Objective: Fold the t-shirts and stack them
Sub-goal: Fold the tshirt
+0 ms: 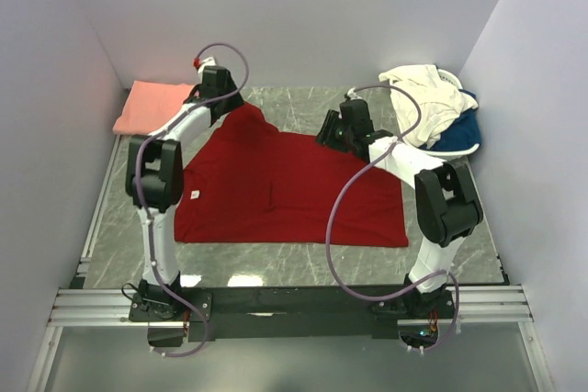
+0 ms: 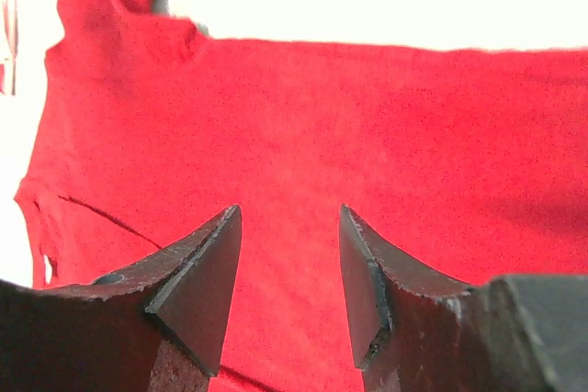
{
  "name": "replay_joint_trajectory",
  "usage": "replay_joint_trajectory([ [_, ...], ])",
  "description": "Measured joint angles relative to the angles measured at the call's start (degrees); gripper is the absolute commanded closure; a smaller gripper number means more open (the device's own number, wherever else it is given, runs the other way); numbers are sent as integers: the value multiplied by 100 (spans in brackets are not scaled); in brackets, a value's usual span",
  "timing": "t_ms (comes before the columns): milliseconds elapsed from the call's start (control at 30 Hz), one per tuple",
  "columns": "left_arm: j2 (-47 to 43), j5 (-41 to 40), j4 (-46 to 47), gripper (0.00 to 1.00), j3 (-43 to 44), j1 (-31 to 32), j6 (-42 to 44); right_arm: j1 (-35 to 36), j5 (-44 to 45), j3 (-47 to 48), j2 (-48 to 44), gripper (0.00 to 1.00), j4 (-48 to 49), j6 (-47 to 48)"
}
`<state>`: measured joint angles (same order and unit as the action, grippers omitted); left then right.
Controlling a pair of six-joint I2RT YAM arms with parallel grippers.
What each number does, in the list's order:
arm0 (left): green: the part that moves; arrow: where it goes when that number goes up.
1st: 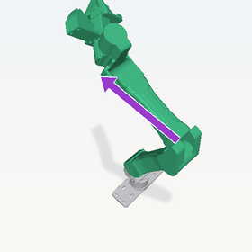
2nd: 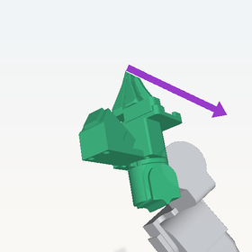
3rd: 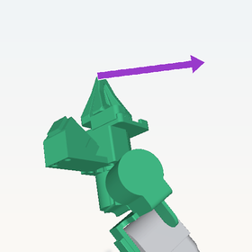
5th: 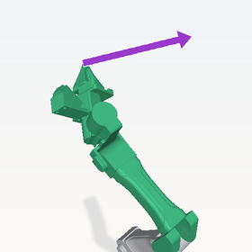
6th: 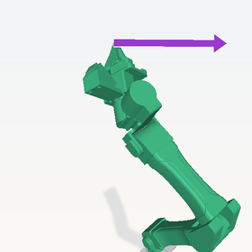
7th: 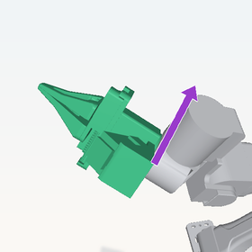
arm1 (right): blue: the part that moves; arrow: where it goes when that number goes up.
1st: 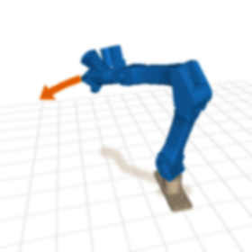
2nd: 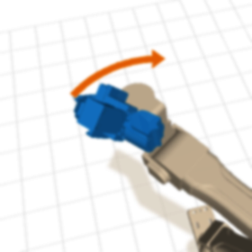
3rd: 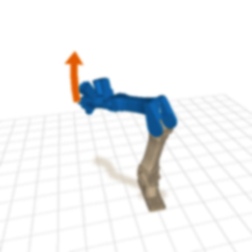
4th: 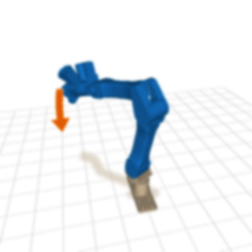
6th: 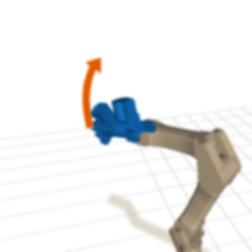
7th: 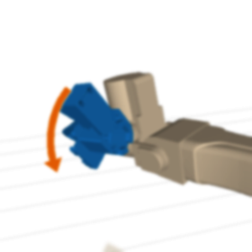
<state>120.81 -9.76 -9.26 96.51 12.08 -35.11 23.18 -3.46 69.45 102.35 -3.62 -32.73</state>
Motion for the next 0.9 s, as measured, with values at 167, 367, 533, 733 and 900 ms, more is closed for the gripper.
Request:
replay_joint_trajectory([
  [167,1169,66,-236,36,1515,-4,859,-155,-317,188,190,47,96,50],
  [367,2212,66,-568,38,2824,-37,1631,-245,-564,179,262,47,105,68],
  [533,2557,168,-686,35,3060,-76,1899,-354,-649,162,262,47,111,66],
  [733,2603,492,-780,38,3130,-125,1926,-509,-678,164,262,48,33,63],
  [900,2653,767,-807,46,3189,-149,1862,-719,-702,164,243,48,-138,66],
])
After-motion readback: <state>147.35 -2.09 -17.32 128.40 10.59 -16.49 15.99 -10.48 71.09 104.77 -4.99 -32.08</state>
